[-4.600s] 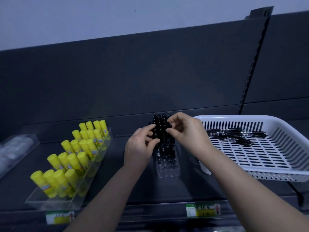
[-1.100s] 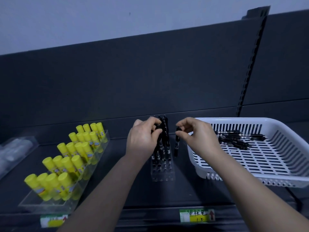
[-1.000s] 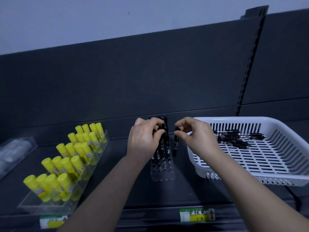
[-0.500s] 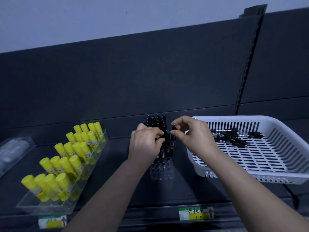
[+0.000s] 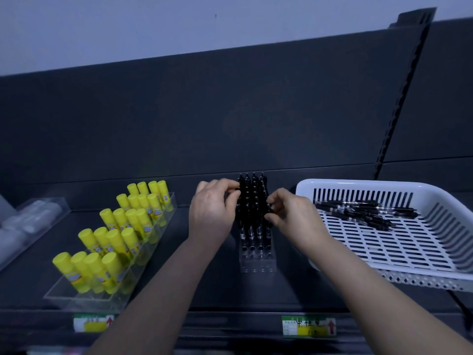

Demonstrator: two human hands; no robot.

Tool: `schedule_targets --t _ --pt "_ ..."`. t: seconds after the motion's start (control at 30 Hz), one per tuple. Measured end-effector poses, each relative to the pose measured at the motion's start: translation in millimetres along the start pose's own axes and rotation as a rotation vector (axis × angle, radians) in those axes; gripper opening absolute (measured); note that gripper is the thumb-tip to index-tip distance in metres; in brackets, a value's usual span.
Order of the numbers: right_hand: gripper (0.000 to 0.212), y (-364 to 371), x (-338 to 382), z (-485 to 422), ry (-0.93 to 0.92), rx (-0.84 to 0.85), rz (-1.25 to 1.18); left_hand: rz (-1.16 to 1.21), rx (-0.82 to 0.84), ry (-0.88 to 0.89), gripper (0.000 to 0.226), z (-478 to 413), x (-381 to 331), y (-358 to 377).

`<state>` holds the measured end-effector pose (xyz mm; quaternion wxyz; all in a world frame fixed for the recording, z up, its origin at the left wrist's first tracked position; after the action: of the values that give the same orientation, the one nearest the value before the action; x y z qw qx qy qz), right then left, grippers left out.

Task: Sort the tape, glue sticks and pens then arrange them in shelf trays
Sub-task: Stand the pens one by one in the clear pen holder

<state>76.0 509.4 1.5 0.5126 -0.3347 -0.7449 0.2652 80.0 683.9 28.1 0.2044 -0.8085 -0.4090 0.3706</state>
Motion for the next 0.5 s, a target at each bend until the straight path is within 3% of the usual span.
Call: schedule_targets --t 0.27,0.5 --pt "0.041 -4 3 1 0.032 0.041 0.118 -0.007 0.031 0.034 0.014 4 1 -5" --pt "0.013 -21 2 12 0.012 0.012 0.519 -0.063 0.141 0.105 0.013 1 -8 -3"
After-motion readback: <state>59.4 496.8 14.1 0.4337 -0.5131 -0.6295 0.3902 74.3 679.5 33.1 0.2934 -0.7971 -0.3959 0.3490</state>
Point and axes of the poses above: each hand's wrist, its own z-axis away from the middle knuckle, its own y-axis out of the palm, x = y × z, the point moved 4 cm from there along -z, towards the middle knuckle, and after that the axes turned 1 degree about y, right-handed, at the moved point
